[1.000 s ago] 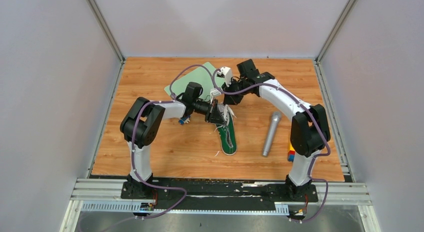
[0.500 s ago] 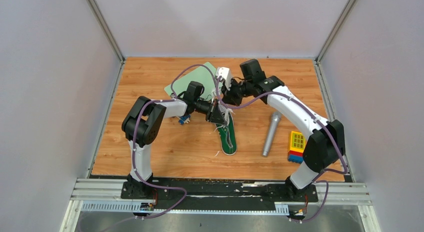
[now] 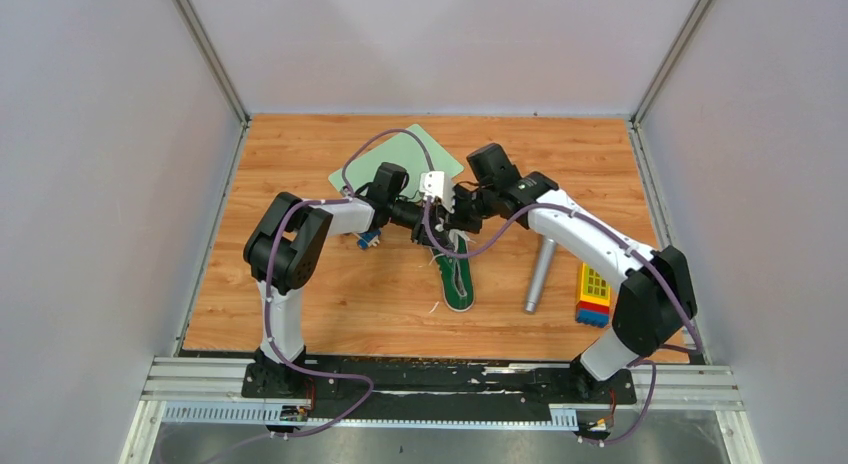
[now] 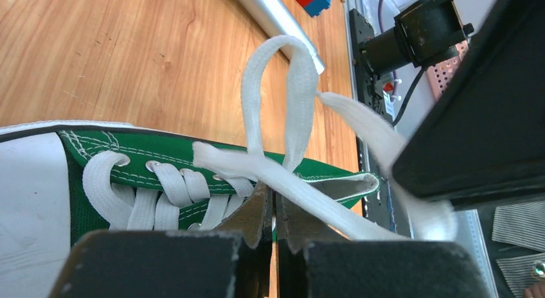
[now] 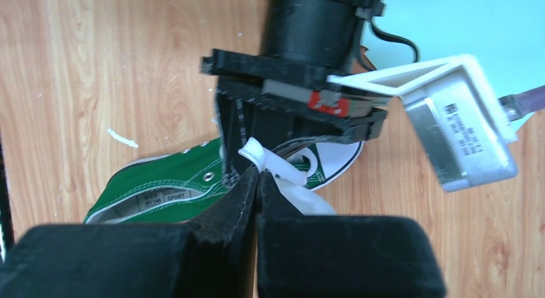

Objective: Tie the shoes

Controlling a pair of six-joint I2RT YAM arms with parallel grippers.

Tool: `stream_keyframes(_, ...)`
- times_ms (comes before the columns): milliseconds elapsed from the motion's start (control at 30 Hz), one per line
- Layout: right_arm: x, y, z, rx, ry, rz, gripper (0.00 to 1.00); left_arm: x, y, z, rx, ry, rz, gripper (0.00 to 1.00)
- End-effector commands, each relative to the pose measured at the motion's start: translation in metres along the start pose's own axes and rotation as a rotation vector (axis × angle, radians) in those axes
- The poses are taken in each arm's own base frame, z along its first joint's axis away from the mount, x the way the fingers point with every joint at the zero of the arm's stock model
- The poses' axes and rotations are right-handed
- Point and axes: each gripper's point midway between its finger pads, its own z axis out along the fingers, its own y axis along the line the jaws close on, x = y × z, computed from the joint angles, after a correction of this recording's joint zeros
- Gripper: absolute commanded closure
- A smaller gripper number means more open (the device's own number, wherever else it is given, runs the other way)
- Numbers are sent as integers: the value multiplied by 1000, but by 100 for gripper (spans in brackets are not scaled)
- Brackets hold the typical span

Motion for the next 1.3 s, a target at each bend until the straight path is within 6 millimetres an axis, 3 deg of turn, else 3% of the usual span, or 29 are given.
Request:
stream_keyframes(0, -12, 35, -18, -87, -81, -156, 100, -4, -11, 6, 62, 7, -1, 100)
stream_keyframes(100, 5, 49, -13, -128, -51, -132, 100, -4, -11, 6, 64, 7, -8, 100)
stream_keyframes(233, 19, 52, -4, -149, -16, -91, 100, -4, -11, 6, 64, 6, -4, 100)
stream_keyframes(633, 60, 71, -9, -194, 74, -60, 99, 4, -8, 5, 39, 28, 6, 100)
stream_keyframes(833, 89, 71, -12, -194, 103, -38, 99, 6, -7, 3, 39, 43, 25, 100)
stream_keyframes(1033, 99, 46, -11, -172, 79, 130, 96, 9, -9, 2, 44, 62, 35, 100)
stream_keyframes(1267, 89, 41, -10, -215, -2, 194, 65, 8, -11, 3, 68, 55, 24, 99)
